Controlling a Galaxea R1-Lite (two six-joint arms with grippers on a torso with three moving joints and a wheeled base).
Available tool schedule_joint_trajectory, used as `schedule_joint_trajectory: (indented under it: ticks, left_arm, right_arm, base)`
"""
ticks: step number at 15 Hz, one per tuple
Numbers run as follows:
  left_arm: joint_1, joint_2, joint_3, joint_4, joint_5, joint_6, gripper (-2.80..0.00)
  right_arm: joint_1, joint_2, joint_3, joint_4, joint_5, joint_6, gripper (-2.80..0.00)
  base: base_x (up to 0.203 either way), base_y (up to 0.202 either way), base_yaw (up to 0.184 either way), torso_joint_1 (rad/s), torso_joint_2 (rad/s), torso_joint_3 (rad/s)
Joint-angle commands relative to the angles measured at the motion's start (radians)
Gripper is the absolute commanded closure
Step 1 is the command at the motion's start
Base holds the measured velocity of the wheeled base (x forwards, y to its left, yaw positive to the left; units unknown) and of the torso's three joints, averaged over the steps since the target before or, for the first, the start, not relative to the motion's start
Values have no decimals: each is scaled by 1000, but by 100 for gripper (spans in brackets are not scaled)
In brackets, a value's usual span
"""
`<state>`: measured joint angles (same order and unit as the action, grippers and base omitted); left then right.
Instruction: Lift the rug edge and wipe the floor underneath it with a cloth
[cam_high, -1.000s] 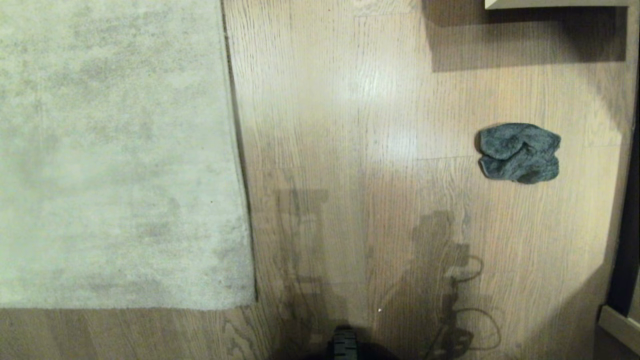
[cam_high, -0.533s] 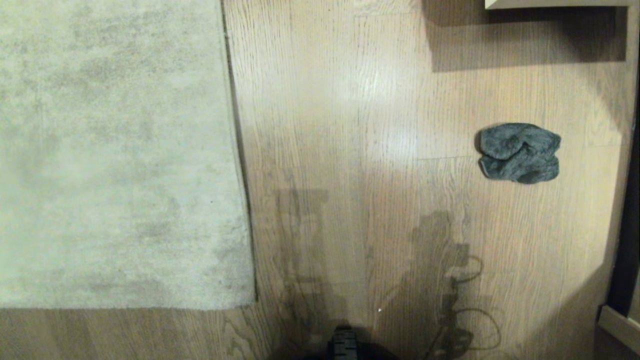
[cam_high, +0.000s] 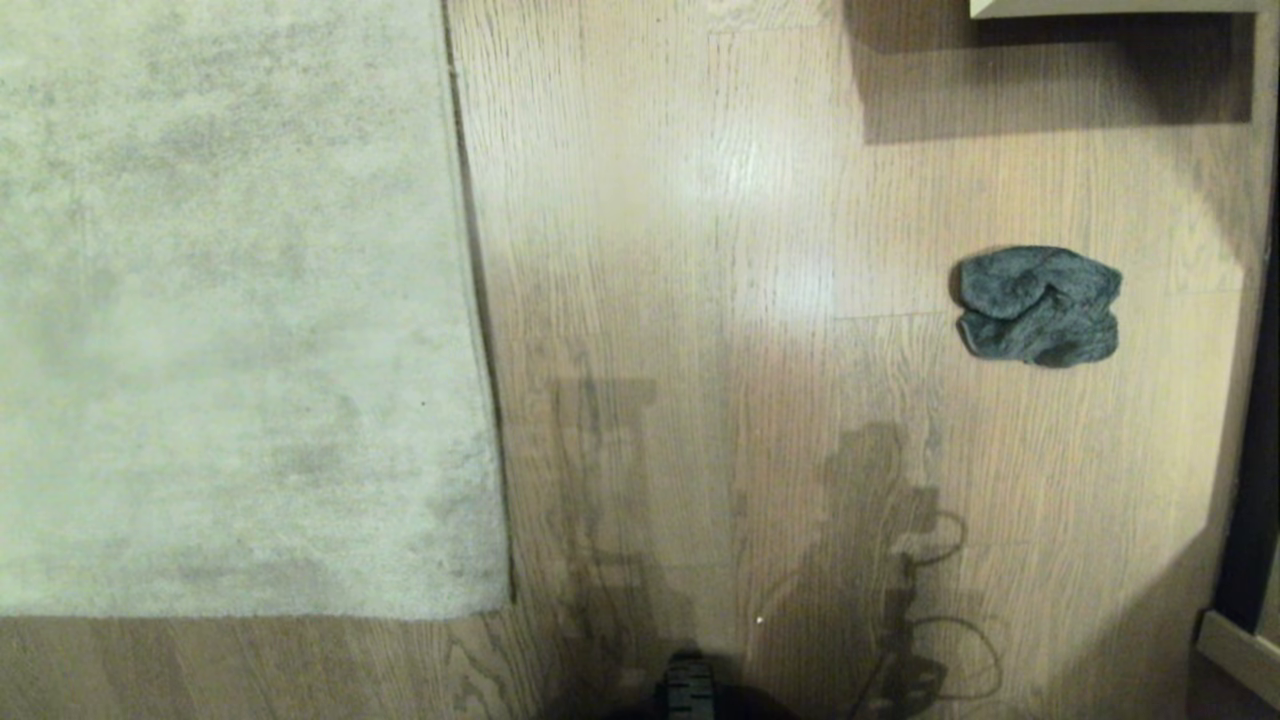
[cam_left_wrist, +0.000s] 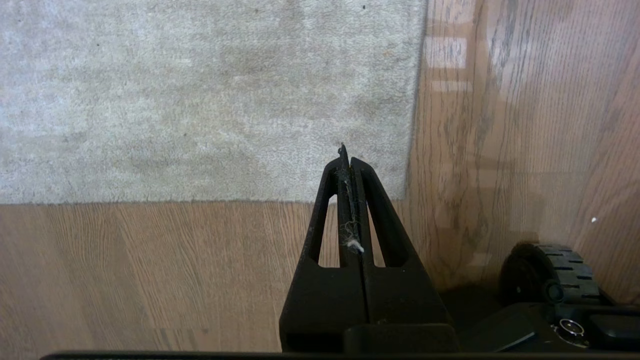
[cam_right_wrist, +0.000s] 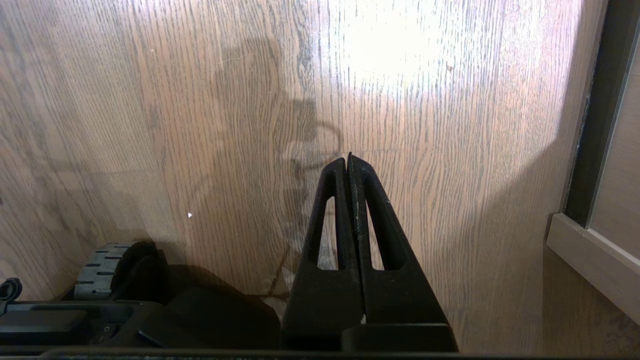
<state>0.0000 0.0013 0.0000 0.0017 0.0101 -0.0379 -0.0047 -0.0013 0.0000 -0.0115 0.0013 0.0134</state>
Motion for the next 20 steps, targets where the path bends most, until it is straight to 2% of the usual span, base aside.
schedule_joint_trajectory:
  ticks: [1,20]
  left_arm:
    - [0,0,0,0,1,0,0]
    - [0,0,0,0,2,0,0]
  right_arm:
    - [0,1,0,-1,0,0,0]
    - [0,1,0,-1,0,0,0]
  base:
    - [0,0,0,0,0,0]
    - [0,0,0,0,0,0]
